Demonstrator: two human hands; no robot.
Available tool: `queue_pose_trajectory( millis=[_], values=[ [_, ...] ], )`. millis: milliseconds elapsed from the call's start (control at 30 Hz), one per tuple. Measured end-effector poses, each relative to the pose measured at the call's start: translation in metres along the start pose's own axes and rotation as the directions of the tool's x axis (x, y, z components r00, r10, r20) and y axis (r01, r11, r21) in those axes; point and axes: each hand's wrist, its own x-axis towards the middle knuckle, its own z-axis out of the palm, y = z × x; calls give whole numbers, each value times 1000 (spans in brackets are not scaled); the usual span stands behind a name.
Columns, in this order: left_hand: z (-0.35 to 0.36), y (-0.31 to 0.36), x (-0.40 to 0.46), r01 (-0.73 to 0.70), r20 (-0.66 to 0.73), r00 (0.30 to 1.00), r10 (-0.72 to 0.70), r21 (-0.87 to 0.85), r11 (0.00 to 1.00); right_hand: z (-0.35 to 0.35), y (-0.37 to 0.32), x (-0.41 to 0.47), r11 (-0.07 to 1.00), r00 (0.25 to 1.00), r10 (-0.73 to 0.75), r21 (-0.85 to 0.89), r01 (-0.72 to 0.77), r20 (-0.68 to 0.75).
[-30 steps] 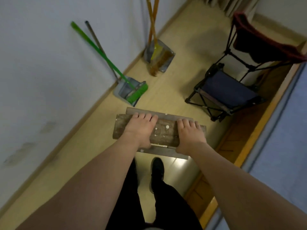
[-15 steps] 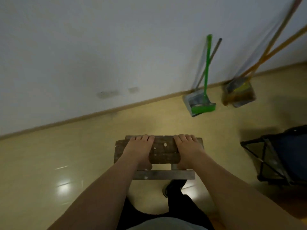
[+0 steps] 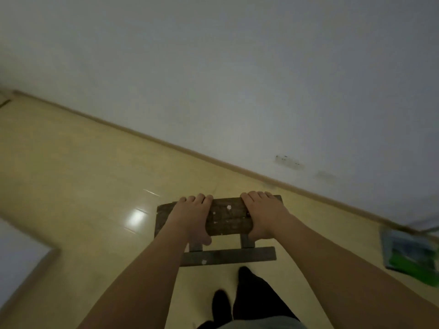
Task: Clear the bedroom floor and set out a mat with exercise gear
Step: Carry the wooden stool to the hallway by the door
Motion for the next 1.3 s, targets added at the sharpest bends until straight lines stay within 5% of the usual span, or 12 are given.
queue_pose_trajectory(
  millis=[433, 833, 1133, 1300],
  values=[
    [-30, -242, 47, 330, 13, 942, -335, -204, 922, -115, -105, 274, 934, 940, -318, -132, 333, 120],
    [-79, -427, 92, 472, -37, 864, -502, -286, 834, -219, -188, 464, 873, 894, -441, -191, 448, 80],
    [-67, -626, 76, 494, 37, 853, -520, -372, 785, -261, -341, 612, 830, 860, -457, -238, 505, 228],
    [-73, -749, 51, 533, 36, 825, -563, -381, 756, -301, -444, 687, 804, 848, -491, -272, 529, 199]
  ],
)
